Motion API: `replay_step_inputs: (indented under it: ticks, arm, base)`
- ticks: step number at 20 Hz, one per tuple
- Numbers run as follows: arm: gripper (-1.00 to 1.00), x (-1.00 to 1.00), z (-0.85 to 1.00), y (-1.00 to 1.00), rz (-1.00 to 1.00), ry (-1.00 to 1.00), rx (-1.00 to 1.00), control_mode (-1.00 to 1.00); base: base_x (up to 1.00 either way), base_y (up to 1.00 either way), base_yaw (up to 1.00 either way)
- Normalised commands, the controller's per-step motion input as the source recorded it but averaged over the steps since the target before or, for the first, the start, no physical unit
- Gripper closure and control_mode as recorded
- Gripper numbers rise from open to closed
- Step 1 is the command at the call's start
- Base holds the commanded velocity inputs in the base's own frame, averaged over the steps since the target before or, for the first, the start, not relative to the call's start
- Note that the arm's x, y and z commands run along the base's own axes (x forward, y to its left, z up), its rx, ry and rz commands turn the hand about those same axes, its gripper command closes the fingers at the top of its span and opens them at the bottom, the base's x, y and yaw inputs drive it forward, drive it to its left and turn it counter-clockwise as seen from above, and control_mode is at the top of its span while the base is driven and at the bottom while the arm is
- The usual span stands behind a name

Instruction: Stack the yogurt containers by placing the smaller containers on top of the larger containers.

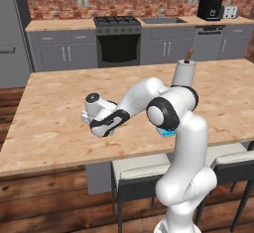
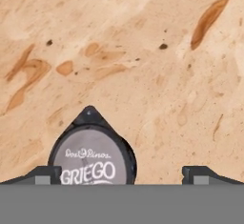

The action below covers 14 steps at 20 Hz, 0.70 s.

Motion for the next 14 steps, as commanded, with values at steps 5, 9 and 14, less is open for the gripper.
replay_step_inputs:
  ticks: [5,9,14]
  arm:
    - [-1.00,0.00,0.00,0.00,0.00,0.00,0.00,-1.00]
    - [-1.00,-0.04,0.03,-0.06,0.00,0.00,0.02,-1.00]
    - [-1.00,-0.08,0.05,-0.10,-0.03,0.00,0.02,-1.00]
  base:
    - [0.00,0.00,0.00]
    - [0.00,0.00,0.00]
    - [0.00,0.00,0.00]
